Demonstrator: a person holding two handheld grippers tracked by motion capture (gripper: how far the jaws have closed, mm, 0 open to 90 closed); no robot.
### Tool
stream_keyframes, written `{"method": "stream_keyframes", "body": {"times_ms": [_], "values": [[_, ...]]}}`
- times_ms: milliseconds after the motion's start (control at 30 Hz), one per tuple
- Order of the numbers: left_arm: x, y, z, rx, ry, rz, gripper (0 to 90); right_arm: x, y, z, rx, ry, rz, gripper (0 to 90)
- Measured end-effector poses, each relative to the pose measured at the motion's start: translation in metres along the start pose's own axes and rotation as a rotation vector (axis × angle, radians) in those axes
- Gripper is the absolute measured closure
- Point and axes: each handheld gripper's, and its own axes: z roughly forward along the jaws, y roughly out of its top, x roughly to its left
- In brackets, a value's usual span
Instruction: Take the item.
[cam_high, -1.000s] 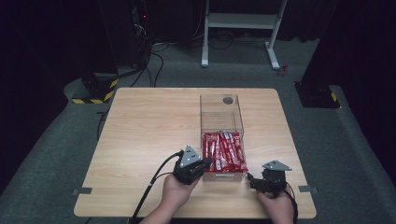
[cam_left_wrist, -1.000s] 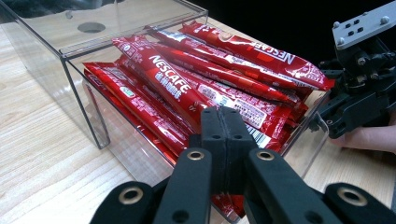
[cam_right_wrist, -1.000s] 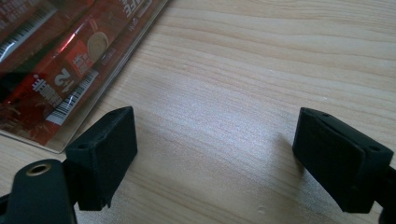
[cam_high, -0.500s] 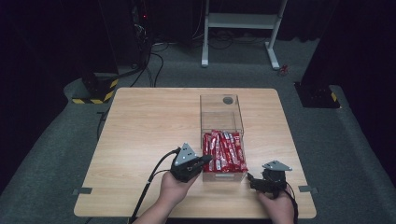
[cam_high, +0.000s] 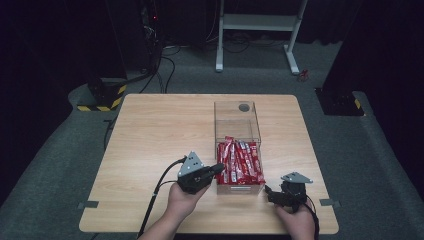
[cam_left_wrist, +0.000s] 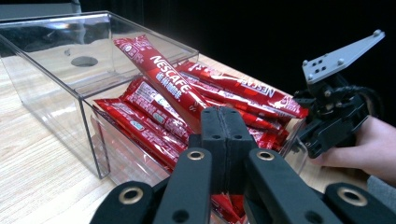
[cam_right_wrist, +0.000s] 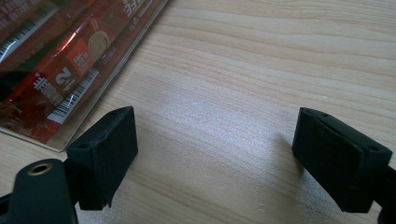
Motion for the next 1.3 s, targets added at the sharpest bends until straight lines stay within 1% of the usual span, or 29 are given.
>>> {"method": "stream_keyframes", "body": {"times_ms": [200,333,467,700,867,900,1100,1300], "values": [[0.003,0.002,-0.009,-0.014,-0.001,0.001,89.6,0.000,0.000,0.000,0.001,-0.001,0.002,14.1],[0.007,0.002,-0.014,-0.014,-0.002,-0.008,89.6,0.000,0.000,0.000,0.001,-0.001,0.002,14.1],[0.010,0.002,-0.019,-0.008,0.002,-0.003,89.6,0.000,0.000,0.000,0.001,-0.001,0.002,14.1],[0.019,-0.002,-0.031,-0.002,0.046,0.005,89.4,0.000,0.000,0.000,0.001,-0.001,0.002,14.2],[0.027,-0.006,-0.039,0.005,0.076,-0.003,89.4,0.000,0.000,0.000,0.001,-0.001,0.002,14.2],[0.028,-0.007,-0.041,0.007,0.077,-0.002,89.4,0.000,0.000,0.000,0.001,-0.001,0.002,14.2],[0.038,-0.007,-0.048,0.004,0.118,-0.004,89.4,0.000,0.000,0.000,0.001,-0.001,0.002,14.2],[0.048,-0.009,-0.053,-0.002,0.144,-0.021,89.4,0.000,0.000,0.000,0.000,0.000,0.001,14.3]]}}
